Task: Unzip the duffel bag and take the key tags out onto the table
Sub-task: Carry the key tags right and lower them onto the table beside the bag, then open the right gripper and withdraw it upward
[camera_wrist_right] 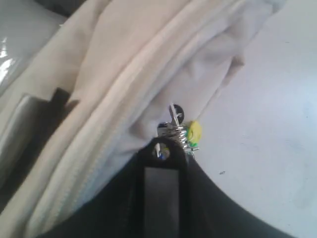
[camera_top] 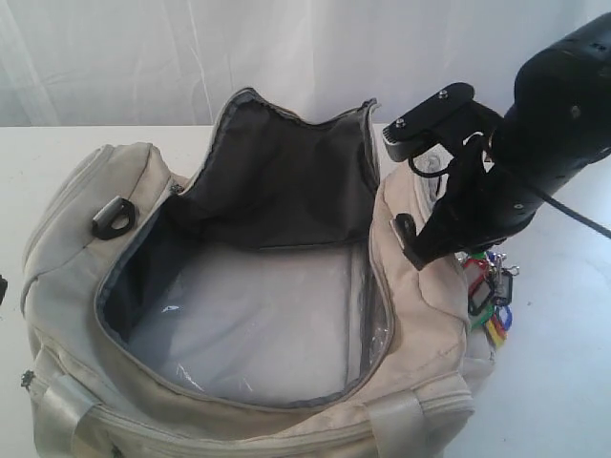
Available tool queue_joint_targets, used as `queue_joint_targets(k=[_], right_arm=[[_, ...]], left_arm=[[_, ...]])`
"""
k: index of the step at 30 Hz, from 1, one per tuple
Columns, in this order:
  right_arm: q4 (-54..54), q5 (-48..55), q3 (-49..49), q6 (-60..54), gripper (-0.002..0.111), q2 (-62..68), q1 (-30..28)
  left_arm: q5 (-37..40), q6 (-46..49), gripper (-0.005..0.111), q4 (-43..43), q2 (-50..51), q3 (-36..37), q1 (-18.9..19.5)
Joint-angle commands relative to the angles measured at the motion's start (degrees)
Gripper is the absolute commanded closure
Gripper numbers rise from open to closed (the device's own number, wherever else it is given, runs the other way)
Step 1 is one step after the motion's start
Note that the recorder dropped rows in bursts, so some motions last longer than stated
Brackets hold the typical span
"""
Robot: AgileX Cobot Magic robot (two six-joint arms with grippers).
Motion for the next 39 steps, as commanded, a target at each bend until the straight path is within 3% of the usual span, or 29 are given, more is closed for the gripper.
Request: queue_joint_targets(k=[1,6,8,13,17,22,25,28,29,30,36,39], right_arm=[[-1.59,-4.12,-0.46,4.77,0.108,1.85,-1.94],[5.06,-5.06,-0.46,4.37,0.107,6.21,-1.94],[5.96,-4.78,-0.46,4.38,0.098,5.95,-1.94],[5.84,-0.14,-0.46,1.72,0.061,1.76,-1.94],[5.84,2.46,-0.46,1.72,0.056,-3.3,-1.94],[4.09,7.59,-0.46,1.72,0.057,-9.34,-1.94],[3.25,9.92,-0.46,2.13,0.065,-13.52,-1.94],[4.59,11.57,-0.46,2.12,0.084,-18.17,-1.94],[5.73,11.04,-0.04,2.12,0.099,-21.37,-1.94],[6.2,10.19,0.57,2.12,0.106,-22.88,-1.94],[9.88,3.1,6.46,1.72,0.108,-34.7,-1.94],[9.91,-5.45,10.95,2.11,0.108,-41.53,-1.94]], left_arm=[[0.05,-0.01,0.107,-1.35,-0.42,0.37,0.18],[-0.3,0.13,0.107,-1.35,-0.42,0.37,0.18],[-0.44,0.13,0.107,-1.35,-0.42,0.37,0.18],[-0.55,0.96,0.107,-1.35,-0.31,0.45,0.18],[-0.85,1.07,0.107,-1.35,-0.06,0.51,0.18],[-0.9,1.35,0.107,-1.35,0.02,0.51,0.18],[-1.03,1.37,0.107,-1.12,0.02,0.51,0.18],[-1.13,1.65,0.107,-1.12,0.02,0.51,0.18],[-1.38,1.63,0.107,-1.12,0.02,0.51,0.18],[-1.46,1.63,0.107,-1.12,0.02,0.51,0.18],[-2.39,3.41,0.107,-1.12,0.02,0.51,0.18],[-3.09,3.53,0.107,-0.35,0.02,0.51,0.18]])
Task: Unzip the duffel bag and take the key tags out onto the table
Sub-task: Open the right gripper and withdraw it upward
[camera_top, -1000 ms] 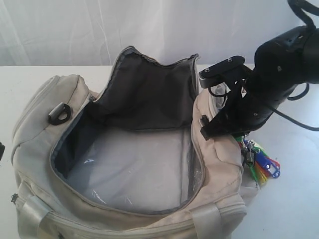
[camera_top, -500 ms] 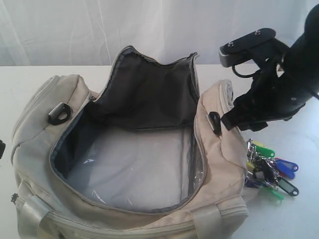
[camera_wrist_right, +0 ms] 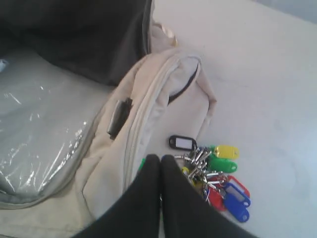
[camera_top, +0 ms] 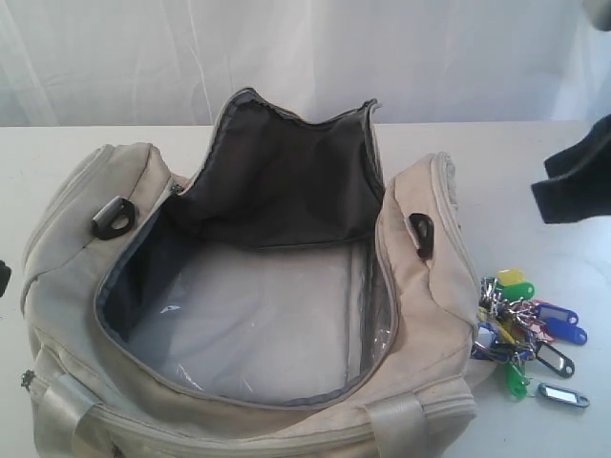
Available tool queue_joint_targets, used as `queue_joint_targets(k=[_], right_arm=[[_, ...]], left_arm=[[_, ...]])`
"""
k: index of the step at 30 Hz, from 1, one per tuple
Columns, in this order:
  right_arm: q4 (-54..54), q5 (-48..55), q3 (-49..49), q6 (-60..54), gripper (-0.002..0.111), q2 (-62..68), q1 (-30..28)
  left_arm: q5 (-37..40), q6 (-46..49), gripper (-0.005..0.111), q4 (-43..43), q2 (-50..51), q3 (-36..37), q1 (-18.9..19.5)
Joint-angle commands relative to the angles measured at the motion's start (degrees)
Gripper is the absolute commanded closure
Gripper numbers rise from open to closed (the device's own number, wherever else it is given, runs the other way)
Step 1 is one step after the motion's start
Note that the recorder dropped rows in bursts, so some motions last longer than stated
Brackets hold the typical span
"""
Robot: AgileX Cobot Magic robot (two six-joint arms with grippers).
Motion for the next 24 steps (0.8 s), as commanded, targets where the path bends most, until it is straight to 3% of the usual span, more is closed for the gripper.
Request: queue_joint_targets(k=[1,24], right_arm=[[0.33,-11.07,5.64,-0.04,0.108,-8.73,-0.42],[0.37,-12.86,6.14,-0.44,0.108,-11.26,-0.42]], left_arm=[[-0.83,0.59,0.107,0.76,0.02,0.51,0.18],[-0.71,0.47,0.107,0.73,0.02,0.51,0.18]])
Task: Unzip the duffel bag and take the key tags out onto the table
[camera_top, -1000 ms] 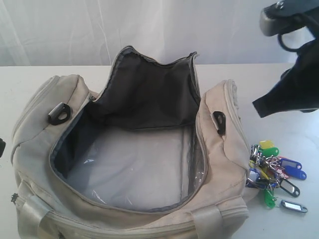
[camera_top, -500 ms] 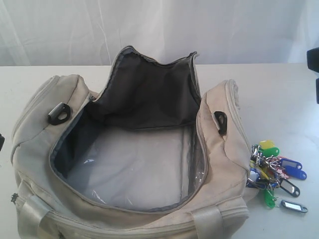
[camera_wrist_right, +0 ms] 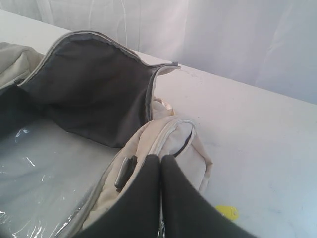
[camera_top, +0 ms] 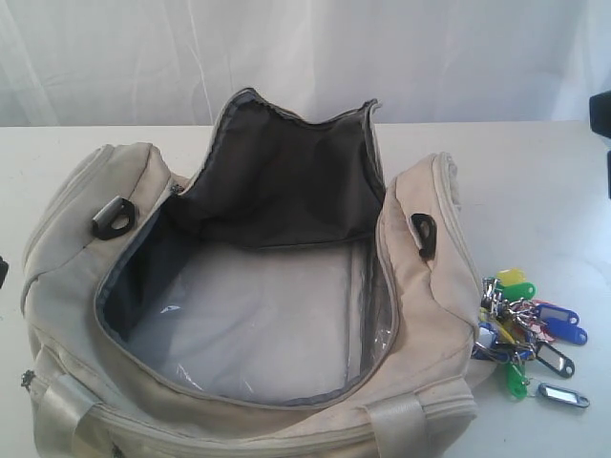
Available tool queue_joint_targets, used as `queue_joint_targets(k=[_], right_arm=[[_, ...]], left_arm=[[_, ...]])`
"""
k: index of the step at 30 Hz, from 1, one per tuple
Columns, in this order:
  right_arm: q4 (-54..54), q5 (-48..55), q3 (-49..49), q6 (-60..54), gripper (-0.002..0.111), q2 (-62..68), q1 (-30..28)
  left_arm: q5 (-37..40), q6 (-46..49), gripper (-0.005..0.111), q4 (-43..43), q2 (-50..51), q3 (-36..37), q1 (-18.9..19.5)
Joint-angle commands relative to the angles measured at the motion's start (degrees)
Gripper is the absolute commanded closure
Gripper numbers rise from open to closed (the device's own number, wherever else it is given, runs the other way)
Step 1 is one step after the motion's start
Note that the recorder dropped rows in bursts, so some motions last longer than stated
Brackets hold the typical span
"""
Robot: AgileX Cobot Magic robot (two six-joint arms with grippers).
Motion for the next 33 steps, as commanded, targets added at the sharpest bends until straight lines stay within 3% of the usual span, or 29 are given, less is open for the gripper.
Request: queue_joint_targets(k=[1,7,18,25,33], right_arm=[[0.13,-0.54,0.41,-0.44,0.108,-0.39,-0.42],[0.13,-0.42,0.41,-0.44,0.108,-0.39,-0.42],[0.13,-0.42,0.41,-0.44,0.108,-0.39,-0.42],[0.13,-0.42,0.41,-0.44,0.108,-0.39,-0.42],[0.13,-0.42,0.41,-0.44,0.108,-0.39,-0.42]], left_arm=[[-0.03,0.0,0.107,-0.59,0.02,0.51,0.18],[-0.03,0.0,0.107,-0.34,-1.96,0.51,1.18],[-0.02,0.0,0.107,-0.34,-15.61,0.51,13.28],[-0.61,0.0,0.107,-0.34,-26.76,0.51,13.33],[-6.61,-2.16,0.107,-2.41,-34.41,0.51,13.33]])
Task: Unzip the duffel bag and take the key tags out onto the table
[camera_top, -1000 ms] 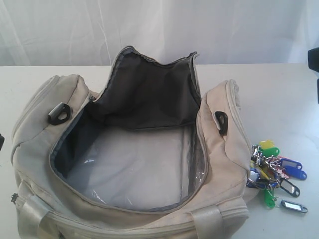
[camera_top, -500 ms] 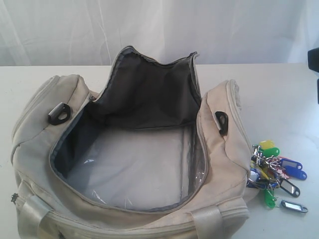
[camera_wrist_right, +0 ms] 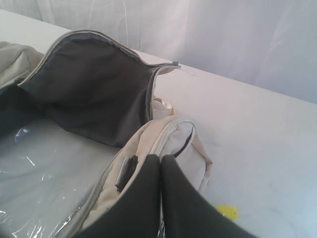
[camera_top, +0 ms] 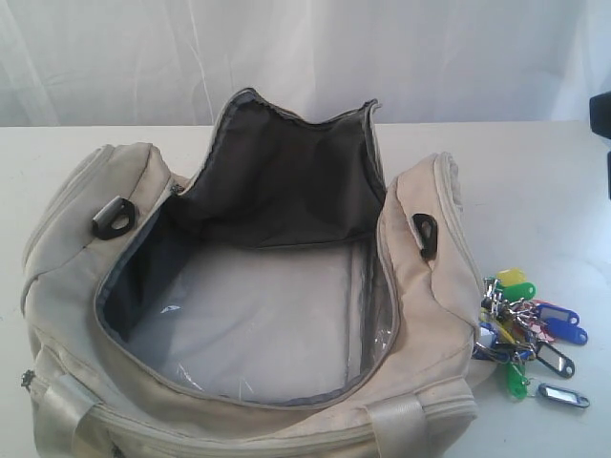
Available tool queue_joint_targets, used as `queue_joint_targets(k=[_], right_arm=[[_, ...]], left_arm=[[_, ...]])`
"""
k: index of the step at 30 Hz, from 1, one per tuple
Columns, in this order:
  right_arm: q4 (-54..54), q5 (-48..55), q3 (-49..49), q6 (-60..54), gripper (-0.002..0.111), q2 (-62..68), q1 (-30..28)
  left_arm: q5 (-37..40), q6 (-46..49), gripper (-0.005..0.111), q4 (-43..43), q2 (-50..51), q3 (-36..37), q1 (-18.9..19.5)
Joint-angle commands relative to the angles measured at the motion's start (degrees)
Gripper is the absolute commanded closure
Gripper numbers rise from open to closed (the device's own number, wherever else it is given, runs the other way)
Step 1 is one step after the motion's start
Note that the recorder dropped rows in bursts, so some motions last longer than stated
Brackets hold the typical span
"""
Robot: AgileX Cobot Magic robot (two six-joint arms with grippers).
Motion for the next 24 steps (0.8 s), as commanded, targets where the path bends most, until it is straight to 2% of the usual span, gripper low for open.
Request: queue_joint_targets(k=[1,9,14,18,21,24], right_arm=[[0.13,-0.22,0.41,-0.44,0.108,-0.5,-0.42],[0.13,-0.11,0.41,-0.44,0.108,-0.5,-0.42],[0.13,-0.11,0.41,-0.44,0.108,-0.5,-0.42],[0.13,-0.11,0.41,-0.44,0.108,-0.5,-0.42],[0.13,-0.11,0.41,-0.44,0.108,-0.5,-0.42],[0.13,-0.11,0.41,-0.44,0.108,-0.5,-0.42]], left_arm=[[-4.35,-1.05,0.107,-1.26,-1.68,0.28,0.06],[-5.66,-4.99,0.107,-5.65,-1.68,0.28,0.06],[-5.66,-11.11,0.107,-5.85,-1.68,0.56,0.06],[-4.34,-11.48,0.107,-5.79,-0.81,0.62,0.06],[-4.5,-13.62,0.107,-0.45,0.0,1.64,0.06],[-8.09,-24.02,0.107,7.19,0.05,5.67,0.72]])
